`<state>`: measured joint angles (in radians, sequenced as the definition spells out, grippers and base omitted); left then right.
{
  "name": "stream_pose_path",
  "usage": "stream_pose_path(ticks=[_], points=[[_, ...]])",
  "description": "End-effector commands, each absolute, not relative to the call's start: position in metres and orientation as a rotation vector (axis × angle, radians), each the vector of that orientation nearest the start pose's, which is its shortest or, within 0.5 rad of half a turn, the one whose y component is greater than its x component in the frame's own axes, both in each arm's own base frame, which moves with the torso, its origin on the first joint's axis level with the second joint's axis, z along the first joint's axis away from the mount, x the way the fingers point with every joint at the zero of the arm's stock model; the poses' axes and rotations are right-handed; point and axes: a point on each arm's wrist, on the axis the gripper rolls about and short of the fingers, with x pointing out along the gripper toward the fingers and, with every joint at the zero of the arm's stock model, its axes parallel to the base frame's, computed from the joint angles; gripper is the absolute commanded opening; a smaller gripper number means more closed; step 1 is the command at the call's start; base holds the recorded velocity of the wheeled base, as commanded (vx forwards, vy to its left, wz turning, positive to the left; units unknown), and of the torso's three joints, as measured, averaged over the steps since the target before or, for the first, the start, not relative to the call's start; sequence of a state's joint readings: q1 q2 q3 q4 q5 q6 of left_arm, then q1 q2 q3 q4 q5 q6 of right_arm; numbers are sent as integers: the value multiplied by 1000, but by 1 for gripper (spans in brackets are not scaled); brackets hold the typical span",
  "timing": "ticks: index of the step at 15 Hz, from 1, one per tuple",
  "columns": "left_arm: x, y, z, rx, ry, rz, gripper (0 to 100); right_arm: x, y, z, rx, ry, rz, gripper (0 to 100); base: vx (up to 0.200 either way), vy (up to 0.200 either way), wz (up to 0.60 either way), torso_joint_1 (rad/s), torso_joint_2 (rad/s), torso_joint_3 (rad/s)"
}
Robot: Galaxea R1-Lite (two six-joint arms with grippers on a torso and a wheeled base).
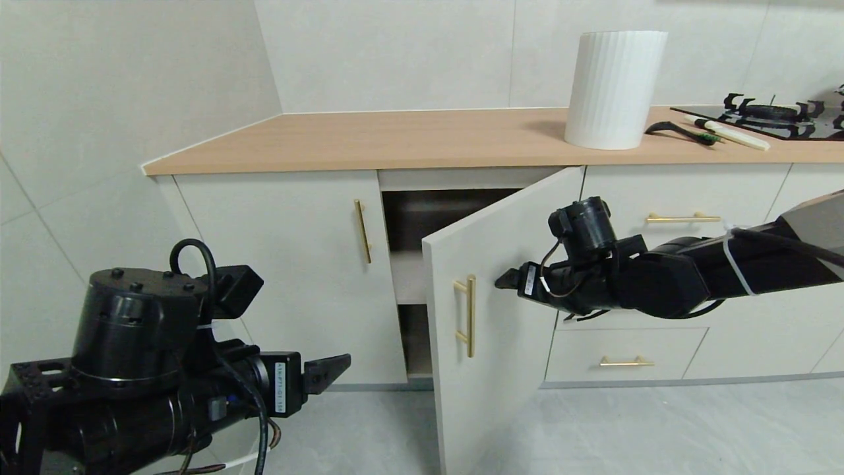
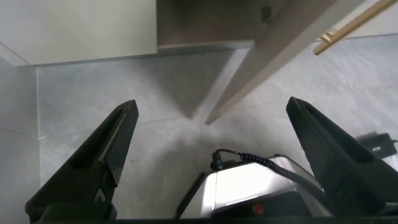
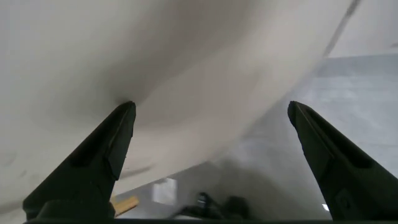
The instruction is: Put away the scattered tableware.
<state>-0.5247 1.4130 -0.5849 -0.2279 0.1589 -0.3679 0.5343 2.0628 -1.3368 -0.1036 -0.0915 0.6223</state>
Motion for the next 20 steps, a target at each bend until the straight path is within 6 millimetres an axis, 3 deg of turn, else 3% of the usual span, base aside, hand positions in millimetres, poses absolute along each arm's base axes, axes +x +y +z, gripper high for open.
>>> stream_pose_path(ticks=[1, 5, 10, 13, 17, 20], points=[[185, -103, 161, -151, 624, -244, 100, 351, 214, 139, 422, 703, 239, 100, 0, 0, 0, 0, 0, 0], [185, -103, 160, -151, 624, -244, 100, 366, 229, 130, 529, 626, 238, 100, 0, 0, 0, 0, 0, 0], [185, -103, 160, -151, 624, -244, 100, 403, 241, 120, 665, 535, 121, 100, 0, 0, 0, 0, 0, 0], [185, -103, 160, -151, 626, -245, 100, 424, 237, 116, 707, 483, 68, 100, 0, 0, 0, 0, 0, 0], [185, -103, 160, -151, 628, -244, 100, 455, 219, 109, 731, 424, 8, 100, 0, 0, 0, 0, 0, 0], [187, -104, 156, -147, 642, -241, 100, 467, 212, 104, 743, 406, -11, 100, 0, 0, 0, 0, 0, 0]])
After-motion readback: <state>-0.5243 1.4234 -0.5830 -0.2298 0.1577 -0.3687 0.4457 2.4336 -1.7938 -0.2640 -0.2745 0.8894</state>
